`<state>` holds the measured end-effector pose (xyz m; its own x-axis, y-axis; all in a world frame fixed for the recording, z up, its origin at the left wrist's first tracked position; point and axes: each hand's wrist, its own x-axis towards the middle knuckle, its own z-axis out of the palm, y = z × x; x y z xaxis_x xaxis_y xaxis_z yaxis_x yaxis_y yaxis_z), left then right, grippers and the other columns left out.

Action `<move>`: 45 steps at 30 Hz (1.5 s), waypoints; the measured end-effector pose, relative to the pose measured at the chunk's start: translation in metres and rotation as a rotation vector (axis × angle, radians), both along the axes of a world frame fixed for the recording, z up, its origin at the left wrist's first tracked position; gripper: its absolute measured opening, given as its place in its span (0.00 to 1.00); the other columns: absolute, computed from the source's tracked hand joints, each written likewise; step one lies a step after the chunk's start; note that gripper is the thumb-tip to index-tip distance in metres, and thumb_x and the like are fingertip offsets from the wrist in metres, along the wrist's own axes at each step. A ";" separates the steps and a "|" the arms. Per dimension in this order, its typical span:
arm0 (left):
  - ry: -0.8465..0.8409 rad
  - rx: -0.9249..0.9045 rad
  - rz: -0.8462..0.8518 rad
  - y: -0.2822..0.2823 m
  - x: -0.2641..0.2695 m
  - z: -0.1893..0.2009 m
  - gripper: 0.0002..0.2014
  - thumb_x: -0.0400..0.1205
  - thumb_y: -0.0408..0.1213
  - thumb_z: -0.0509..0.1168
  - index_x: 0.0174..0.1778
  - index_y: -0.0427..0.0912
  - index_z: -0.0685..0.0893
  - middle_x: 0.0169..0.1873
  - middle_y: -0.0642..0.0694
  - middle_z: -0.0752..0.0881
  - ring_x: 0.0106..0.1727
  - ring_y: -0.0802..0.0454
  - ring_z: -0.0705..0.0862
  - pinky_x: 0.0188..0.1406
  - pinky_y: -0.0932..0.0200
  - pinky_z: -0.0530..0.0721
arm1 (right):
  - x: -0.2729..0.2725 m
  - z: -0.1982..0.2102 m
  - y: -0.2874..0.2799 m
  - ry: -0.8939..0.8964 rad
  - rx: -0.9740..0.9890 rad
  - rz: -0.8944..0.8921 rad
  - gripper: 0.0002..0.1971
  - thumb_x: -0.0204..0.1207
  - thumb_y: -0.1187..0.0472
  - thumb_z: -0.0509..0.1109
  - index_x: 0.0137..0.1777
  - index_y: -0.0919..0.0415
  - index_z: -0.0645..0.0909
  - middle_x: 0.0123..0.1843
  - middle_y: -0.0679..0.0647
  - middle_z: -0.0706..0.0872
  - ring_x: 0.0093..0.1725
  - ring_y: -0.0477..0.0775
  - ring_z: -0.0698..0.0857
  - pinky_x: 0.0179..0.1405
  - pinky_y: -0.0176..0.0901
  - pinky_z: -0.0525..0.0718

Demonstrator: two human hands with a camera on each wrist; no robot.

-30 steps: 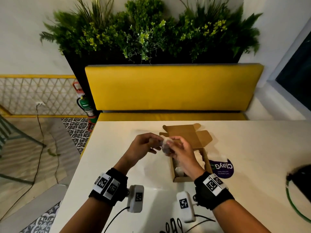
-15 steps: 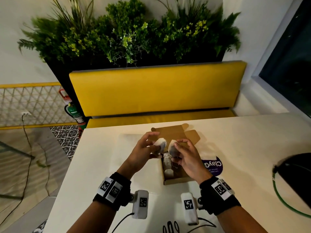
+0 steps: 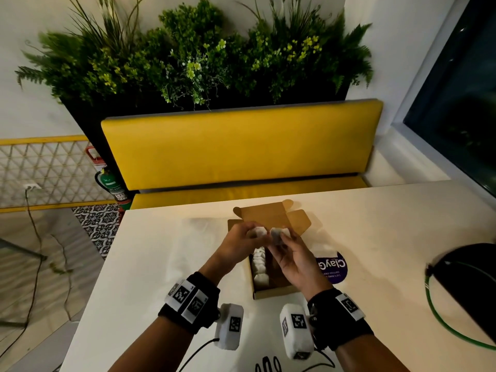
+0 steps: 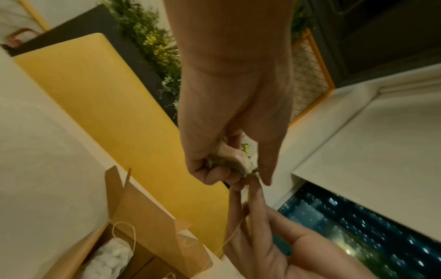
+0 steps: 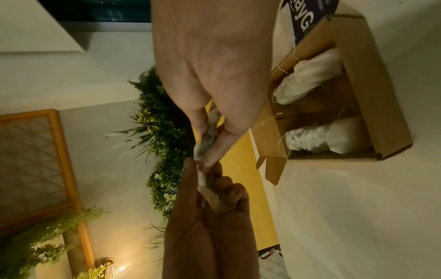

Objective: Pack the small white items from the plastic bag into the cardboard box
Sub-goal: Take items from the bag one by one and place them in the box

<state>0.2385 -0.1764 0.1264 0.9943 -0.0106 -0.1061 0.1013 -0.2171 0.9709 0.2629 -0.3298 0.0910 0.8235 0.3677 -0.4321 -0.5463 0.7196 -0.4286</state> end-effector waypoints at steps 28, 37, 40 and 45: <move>-0.204 0.719 -0.285 0.027 0.041 0.029 0.08 0.76 0.43 0.73 0.48 0.45 0.91 0.47 0.51 0.91 0.46 0.56 0.85 0.45 0.59 0.82 | 0.022 0.000 -0.018 -0.785 -0.874 0.158 0.04 0.75 0.62 0.75 0.49 0.60 0.89 0.37 0.56 0.88 0.32 0.53 0.80 0.29 0.39 0.79; -0.124 0.535 -0.239 0.023 0.040 0.016 0.09 0.75 0.40 0.76 0.47 0.40 0.91 0.46 0.44 0.91 0.44 0.53 0.86 0.45 0.55 0.83 | 0.024 -0.001 -0.024 -0.686 -0.793 0.251 0.08 0.74 0.62 0.77 0.51 0.64 0.87 0.42 0.63 0.90 0.37 0.60 0.88 0.32 0.46 0.86; 0.065 0.191 -0.160 0.021 0.039 0.011 0.10 0.78 0.40 0.73 0.52 0.42 0.90 0.48 0.42 0.90 0.43 0.52 0.84 0.41 0.55 0.82 | 0.024 -0.002 -0.030 -0.655 -0.792 0.215 0.07 0.75 0.65 0.76 0.50 0.66 0.87 0.41 0.67 0.90 0.37 0.61 0.88 0.35 0.47 0.89; 0.160 -0.205 -0.032 0.022 0.039 0.002 0.11 0.82 0.31 0.66 0.56 0.29 0.87 0.49 0.34 0.87 0.47 0.45 0.81 0.41 0.60 0.80 | 0.024 -0.006 -0.046 -0.630 -0.826 0.168 0.05 0.75 0.67 0.75 0.50 0.61 0.88 0.41 0.60 0.92 0.35 0.57 0.88 0.30 0.43 0.86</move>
